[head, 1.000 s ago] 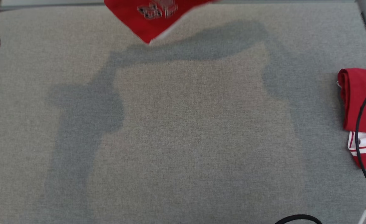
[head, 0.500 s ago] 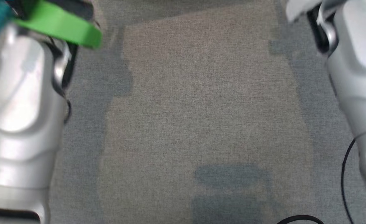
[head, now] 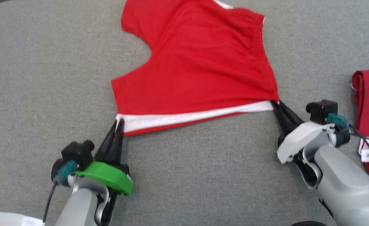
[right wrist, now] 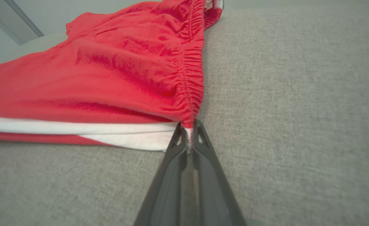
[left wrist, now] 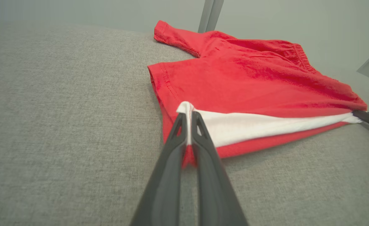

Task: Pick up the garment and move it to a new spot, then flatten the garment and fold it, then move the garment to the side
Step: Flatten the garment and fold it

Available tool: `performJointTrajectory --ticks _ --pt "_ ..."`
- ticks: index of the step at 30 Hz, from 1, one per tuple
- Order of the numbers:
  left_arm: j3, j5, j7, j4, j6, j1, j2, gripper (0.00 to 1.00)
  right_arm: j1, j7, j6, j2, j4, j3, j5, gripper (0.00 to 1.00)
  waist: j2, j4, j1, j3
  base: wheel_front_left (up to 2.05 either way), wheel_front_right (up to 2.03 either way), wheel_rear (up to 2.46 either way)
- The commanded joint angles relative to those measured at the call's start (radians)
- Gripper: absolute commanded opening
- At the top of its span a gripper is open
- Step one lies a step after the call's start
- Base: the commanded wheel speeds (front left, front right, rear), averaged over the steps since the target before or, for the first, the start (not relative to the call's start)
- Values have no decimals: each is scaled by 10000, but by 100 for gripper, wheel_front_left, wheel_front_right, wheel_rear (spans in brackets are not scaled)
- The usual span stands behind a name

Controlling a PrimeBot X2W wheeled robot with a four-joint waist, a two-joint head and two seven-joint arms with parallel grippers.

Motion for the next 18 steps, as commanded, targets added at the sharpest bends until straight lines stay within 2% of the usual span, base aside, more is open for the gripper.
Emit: performJointTrajectory --ticks 1,5,7,15,18 --pt "30 4 6 121 25 558 53 0 828 41 -31 -170 126 115 209 0 0 -152 0 -1282 0 0 0" --pt "57 -103 6 234 26 1573 78 0 1970 75 -37 -178 320 557 756 0 0 -183 0 -2186 0 0 0" --pt "501 -147 5 333 27 2869 -26 0 2957 215 -39 -305 340 1493 1403 0 0 -251 0 -3187 0 0 0" --pt "526 7 5 375 27 4450 -38 0 4330 888 -39 -756 -278 2806 2576 0 0 -172 0 -3854 0 0 0" --pt "638 -40 5 317 27 4838 36 0 4721 1155 -37 -1124 -780 3324 2878 0 0 -160 0 -3953 0 0 0"
